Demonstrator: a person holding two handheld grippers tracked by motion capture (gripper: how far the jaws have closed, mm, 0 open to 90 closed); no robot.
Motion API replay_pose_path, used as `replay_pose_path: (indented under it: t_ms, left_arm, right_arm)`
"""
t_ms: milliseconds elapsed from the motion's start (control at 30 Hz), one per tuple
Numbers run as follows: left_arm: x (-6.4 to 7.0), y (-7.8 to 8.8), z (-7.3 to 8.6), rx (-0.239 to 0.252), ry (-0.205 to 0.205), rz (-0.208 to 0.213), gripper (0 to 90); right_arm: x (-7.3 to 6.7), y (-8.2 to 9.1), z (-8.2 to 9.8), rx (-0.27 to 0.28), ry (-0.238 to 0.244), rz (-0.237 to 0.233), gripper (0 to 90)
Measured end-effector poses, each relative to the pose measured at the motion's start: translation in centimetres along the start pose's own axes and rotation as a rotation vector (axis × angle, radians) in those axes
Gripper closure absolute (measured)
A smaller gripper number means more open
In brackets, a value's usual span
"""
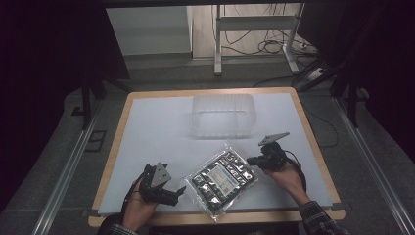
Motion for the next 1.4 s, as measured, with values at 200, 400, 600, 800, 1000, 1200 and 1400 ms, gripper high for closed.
replay_pose_path:
  t_ms: [200,400,600,800,1000,1200,1400]
  left_arm:
    - [-0.1,0.1,0.0,-0.001,0.006,-0.004,2.4]
    - [-0.1,0.1,0.0,-0.001,0.011,-0.003,2.4]
    - [-0.2,0.2,0.0,-0.006,0.006,-0.006,2.4]
    - [-0.2,0.1,0.0,-0.003,0.01,-0.006,2.4]
    - [-0.3,0.2,-0.1,0.0,0.004,-0.011,2.4]
    - [-0.3,0.3,-0.1,0.004,0.004,-0.015,2.2]
    - [-0.4,0.3,-0.1,0.01,0.005,-0.017,2.2]
  right_arm:
    - [-0.6,1.6,-1.0,0.057,0.005,-0.031,89.0]
    - [-1.0,2.8,-2.0,0.085,0.0,-0.06,89.0]
    - [-1.7,4.1,-3.9,0.122,-0.005,-0.1,89.0]
    - [-2.6,5.2,-5.8,0.156,0.007,-0.129,89.1]
    - [-3.3,6.2,-7.6,0.168,0.024,-0.16,89.1]
    - [-4.2,7.7,-9.4,0.203,0.027,-0.213,89.1]
    - [-4.8,9.0,-11.2,0.228,0.036,-0.227,89.2]
Point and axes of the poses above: each handheld gripper's, and its own axes: y roughly backward along the jaws, z roughly out of its underside, x roughly to its right, the point moved 2 cm from there along -y, roughly forward along the jaws, and after that the axes turned 4 degrees about x, right-handed, at the moved point
